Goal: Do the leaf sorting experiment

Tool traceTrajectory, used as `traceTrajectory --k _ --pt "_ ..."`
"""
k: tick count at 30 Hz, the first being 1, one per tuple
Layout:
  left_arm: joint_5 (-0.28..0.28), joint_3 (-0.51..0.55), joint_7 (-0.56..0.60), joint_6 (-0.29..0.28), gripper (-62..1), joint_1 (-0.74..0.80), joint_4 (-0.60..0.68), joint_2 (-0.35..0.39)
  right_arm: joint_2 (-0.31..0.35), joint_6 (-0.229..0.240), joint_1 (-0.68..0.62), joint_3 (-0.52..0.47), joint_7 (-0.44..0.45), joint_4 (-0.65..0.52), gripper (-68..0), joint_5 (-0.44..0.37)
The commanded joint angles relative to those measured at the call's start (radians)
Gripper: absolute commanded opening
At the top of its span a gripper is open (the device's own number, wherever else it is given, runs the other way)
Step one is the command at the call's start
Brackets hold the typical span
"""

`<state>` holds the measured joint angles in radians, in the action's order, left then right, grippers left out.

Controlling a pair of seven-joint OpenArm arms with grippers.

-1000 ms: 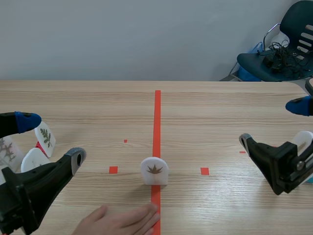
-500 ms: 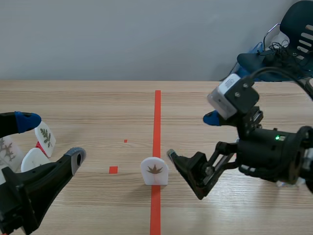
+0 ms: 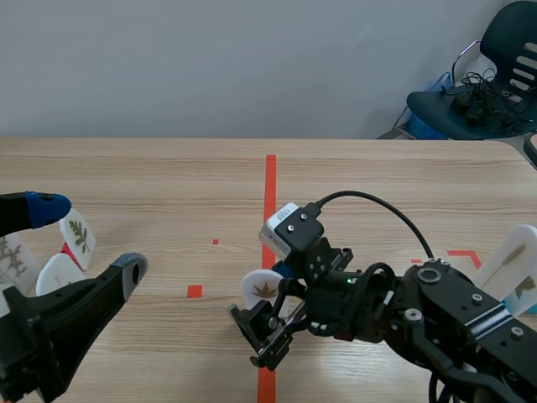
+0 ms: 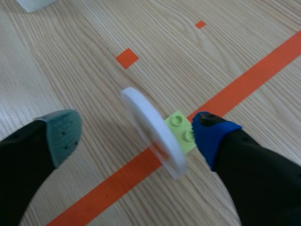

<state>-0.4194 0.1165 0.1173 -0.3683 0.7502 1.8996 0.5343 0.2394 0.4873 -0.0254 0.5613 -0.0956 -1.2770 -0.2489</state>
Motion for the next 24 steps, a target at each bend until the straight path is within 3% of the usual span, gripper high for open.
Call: traceTrajectory --k 1,6,9,16,21,24 --pt "-0.006 0.007 0.014 -0.001 1.4 -0.005 0.014 -0.007 0.006 0.000 0.009 0.003 0.001 -0.031 -30.7 0.000" --pt "-0.006 0.007 0.014 -0.001 1.4 -0.005 0.014 -0.007 0.007 0.000 0.009 0.008 -0.035 -0.031 -52.5 0.000" --pt "-0.006 0.007 0.014 -0.001 1.4 -0.005 0.014 -0.007 0.007 0.000 0.009 -0.009 -0.048 -0.033 -60.7 -0.007" --pt "-0.006 0.007 0.014 -0.002 1.4 -0.005 0.014 -0.007 0.007 -0.002 -0.051 -0.153 -0.138 -0.123 -61.1 -0.154" --pt "-0.006 0.007 0.014 -0.002 1.4 -0.005 0.014 -0.007 0.007 -0.080 -0.183 -0.328 -0.162 -0.267 -61.1 -0.169" --pt "-0.006 0.007 0.014 -0.002 1.4 -0.005 0.014 -0.007 0.004 -0.081 -0.254 -0.409 -0.164 -0.292 -61.1 -0.205"
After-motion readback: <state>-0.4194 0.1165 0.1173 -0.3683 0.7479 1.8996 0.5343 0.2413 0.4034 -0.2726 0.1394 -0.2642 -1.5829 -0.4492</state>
